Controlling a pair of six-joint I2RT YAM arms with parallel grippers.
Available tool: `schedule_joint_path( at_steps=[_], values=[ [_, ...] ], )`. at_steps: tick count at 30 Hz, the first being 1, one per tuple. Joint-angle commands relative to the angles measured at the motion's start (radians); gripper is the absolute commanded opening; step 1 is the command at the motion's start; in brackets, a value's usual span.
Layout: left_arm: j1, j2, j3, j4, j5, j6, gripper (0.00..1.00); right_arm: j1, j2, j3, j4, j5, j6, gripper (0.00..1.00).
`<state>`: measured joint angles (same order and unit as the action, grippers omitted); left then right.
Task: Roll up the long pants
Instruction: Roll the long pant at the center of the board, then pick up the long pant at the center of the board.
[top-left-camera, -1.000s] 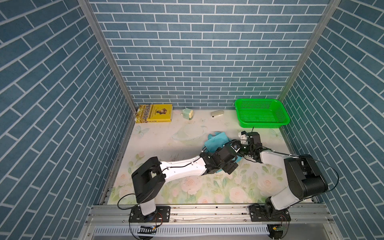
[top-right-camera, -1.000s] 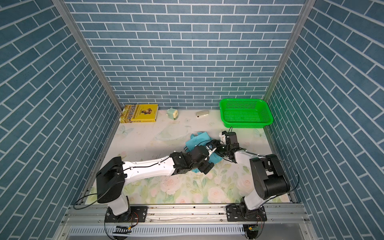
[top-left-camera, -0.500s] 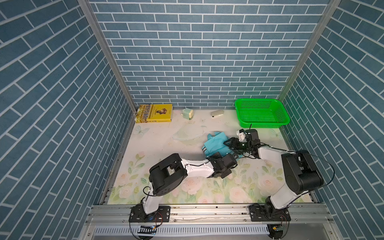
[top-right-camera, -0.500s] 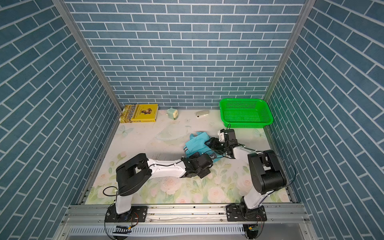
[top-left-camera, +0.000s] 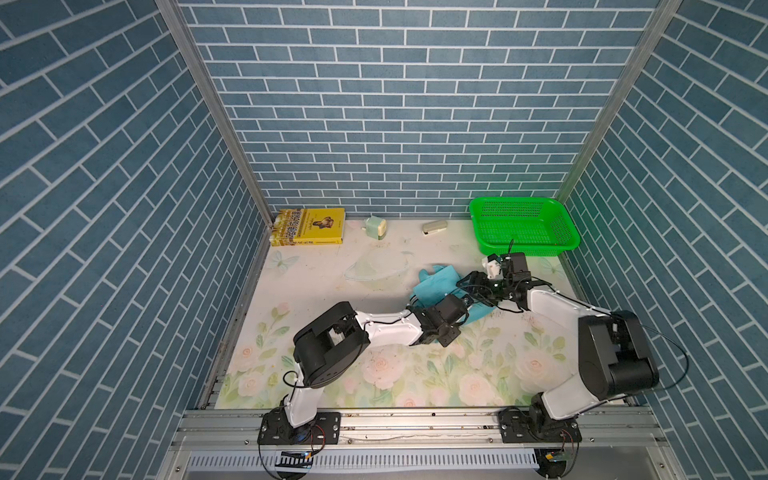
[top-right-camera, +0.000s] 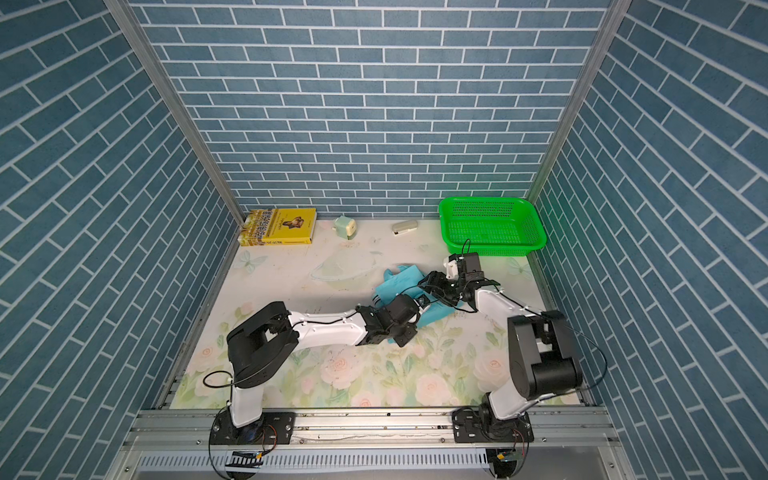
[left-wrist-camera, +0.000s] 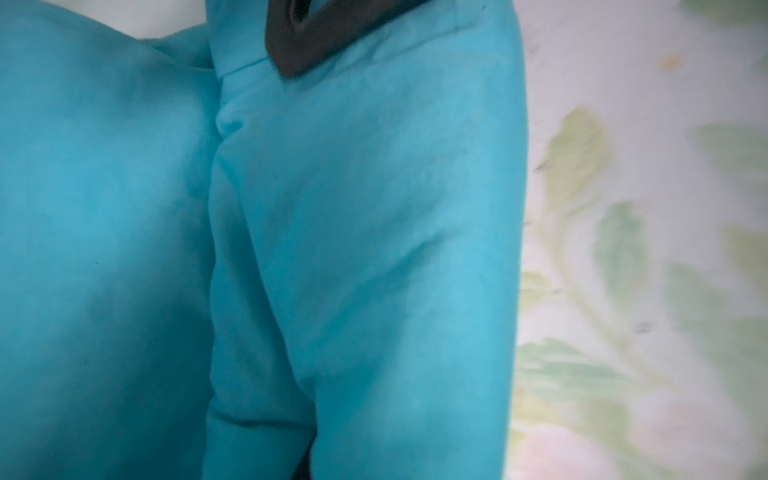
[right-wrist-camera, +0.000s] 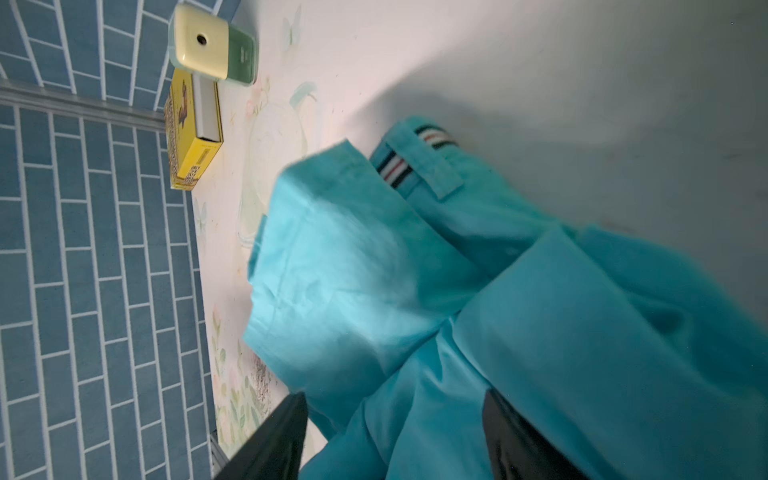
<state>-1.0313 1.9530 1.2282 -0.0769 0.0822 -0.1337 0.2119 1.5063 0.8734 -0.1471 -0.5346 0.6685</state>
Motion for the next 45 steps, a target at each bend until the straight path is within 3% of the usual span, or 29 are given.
schedule_joint_path(
  at_steps=[1,4,9,13,17,22,25,33,37,45],
  values=[
    [0.035,-0.012,-0.023,0.098,0.63,-0.287,0.0,-0.022,-0.113,0.07,-0.205,0.099,-0.094,0.72],
    [0.049,-0.003,-0.021,0.179,0.765,-0.45,0.0,-0.026,-0.196,0.112,-0.305,0.147,-0.111,0.73],
    [0.078,0.04,-0.02,0.298,0.869,-0.695,0.0,-0.029,-0.3,0.168,-0.451,0.223,-0.128,0.74],
    [0.108,0.051,-0.052,0.383,0.879,-0.826,0.0,-0.031,-0.368,0.158,-0.507,0.245,-0.136,0.76],
    [0.152,0.067,-0.111,0.481,0.864,-0.94,0.0,-0.057,-0.449,0.097,-0.514,0.251,-0.126,0.86],
    [0.189,0.106,-0.158,0.571,0.844,-1.026,0.0,-0.095,-0.54,-0.063,-0.411,0.139,-0.05,1.0],
    [0.204,0.133,-0.199,0.703,0.84,-1.132,0.0,-0.098,-0.599,-0.187,-0.305,0.063,0.035,1.0],
    [0.214,0.229,-0.22,0.916,0.859,-1.278,0.0,-0.101,-0.658,-0.436,-0.033,0.0,0.13,1.0],
    [0.214,0.242,-0.206,0.916,0.858,-1.276,0.0,-0.102,-0.619,-0.534,0.112,0.006,0.141,1.0],
    [0.215,0.254,-0.194,0.871,0.853,-1.241,0.0,-0.103,-0.555,-0.548,0.026,0.131,0.085,1.0]
  ],
)
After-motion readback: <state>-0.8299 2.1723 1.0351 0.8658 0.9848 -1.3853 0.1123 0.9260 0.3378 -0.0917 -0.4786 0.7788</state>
